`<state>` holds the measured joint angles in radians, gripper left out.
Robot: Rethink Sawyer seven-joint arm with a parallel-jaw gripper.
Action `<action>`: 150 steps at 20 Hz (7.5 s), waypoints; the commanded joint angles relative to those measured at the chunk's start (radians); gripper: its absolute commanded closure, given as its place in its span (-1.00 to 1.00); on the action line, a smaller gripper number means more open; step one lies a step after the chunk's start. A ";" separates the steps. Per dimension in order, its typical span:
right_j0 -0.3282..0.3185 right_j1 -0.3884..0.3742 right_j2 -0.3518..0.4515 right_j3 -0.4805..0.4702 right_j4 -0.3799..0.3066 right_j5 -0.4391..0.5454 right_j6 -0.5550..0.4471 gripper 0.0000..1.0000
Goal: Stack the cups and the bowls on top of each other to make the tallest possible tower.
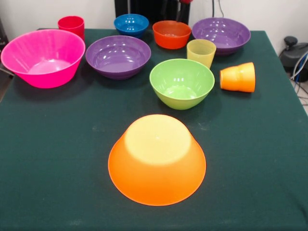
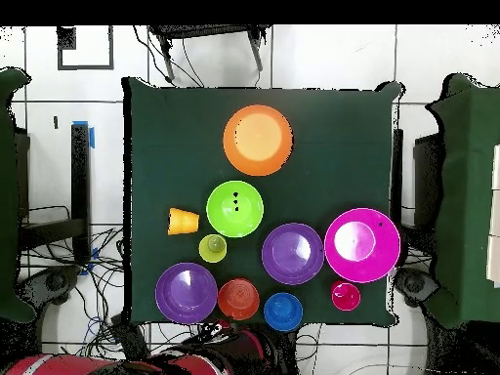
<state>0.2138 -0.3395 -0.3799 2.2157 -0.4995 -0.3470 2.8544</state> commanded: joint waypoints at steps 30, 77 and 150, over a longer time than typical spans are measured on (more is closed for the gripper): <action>-0.044 0.271 0.029 -0.226 0.145 -0.134 0.018 -1.00; -0.357 0.000 0.341 -0.208 -0.060 0.242 -0.062 -1.00; -0.580 -0.220 0.563 -0.235 -0.179 0.635 -0.064 -1.00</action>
<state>-0.4134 -0.6163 0.1889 2.1085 -0.6041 0.2974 2.8544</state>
